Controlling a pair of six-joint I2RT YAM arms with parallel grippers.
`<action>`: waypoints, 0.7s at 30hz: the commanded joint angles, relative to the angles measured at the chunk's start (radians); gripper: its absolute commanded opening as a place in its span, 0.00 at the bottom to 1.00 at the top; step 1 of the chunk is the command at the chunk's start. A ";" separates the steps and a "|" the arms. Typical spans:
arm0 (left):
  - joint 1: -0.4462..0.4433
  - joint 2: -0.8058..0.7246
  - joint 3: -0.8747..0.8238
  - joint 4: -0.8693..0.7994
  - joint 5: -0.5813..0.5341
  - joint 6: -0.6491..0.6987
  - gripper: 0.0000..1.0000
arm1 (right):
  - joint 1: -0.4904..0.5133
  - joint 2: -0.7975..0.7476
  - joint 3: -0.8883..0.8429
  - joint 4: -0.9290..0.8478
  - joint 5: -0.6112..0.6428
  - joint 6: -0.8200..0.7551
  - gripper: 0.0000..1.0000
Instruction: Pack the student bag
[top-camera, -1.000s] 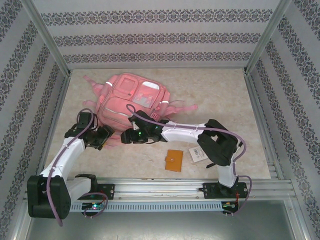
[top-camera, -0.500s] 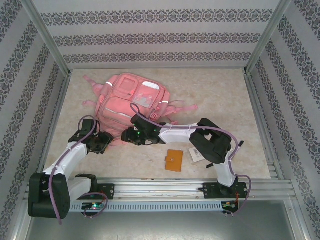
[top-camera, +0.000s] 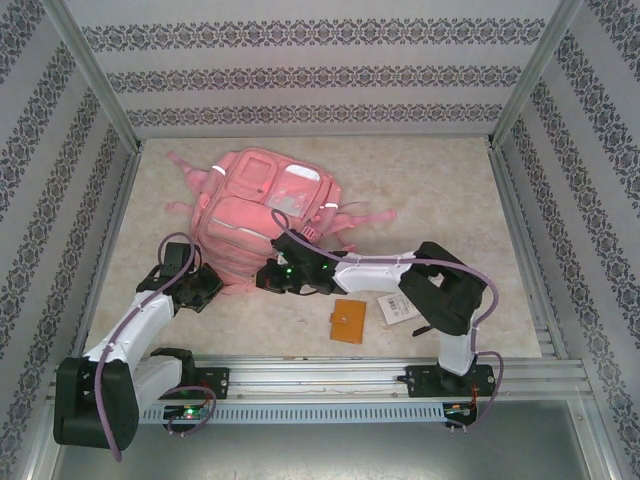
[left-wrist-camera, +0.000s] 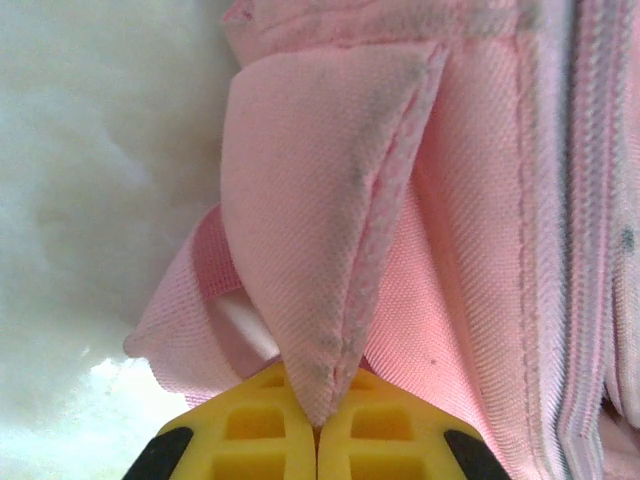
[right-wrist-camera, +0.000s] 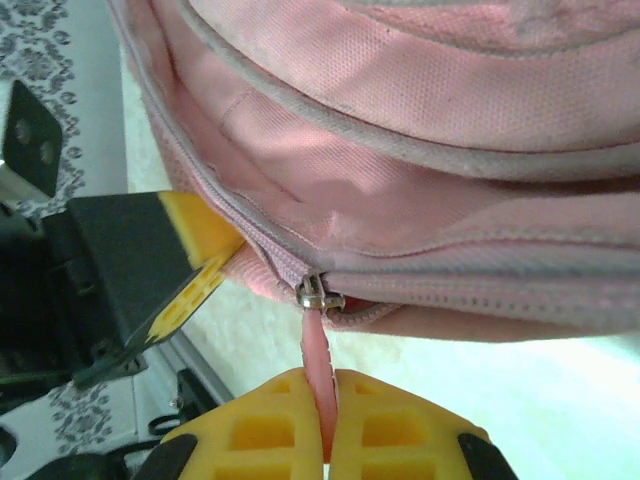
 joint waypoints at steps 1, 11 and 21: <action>0.020 -0.005 0.020 -0.056 -0.170 0.070 0.00 | -0.062 -0.070 -0.106 -0.101 -0.036 -0.045 0.00; 0.158 0.008 0.079 -0.085 -0.249 0.197 0.00 | -0.235 -0.119 -0.244 -0.084 -0.272 -0.038 0.03; 0.197 -0.027 0.132 -0.117 0.002 0.161 0.49 | -0.221 -0.157 -0.134 -0.172 -0.342 -0.253 0.31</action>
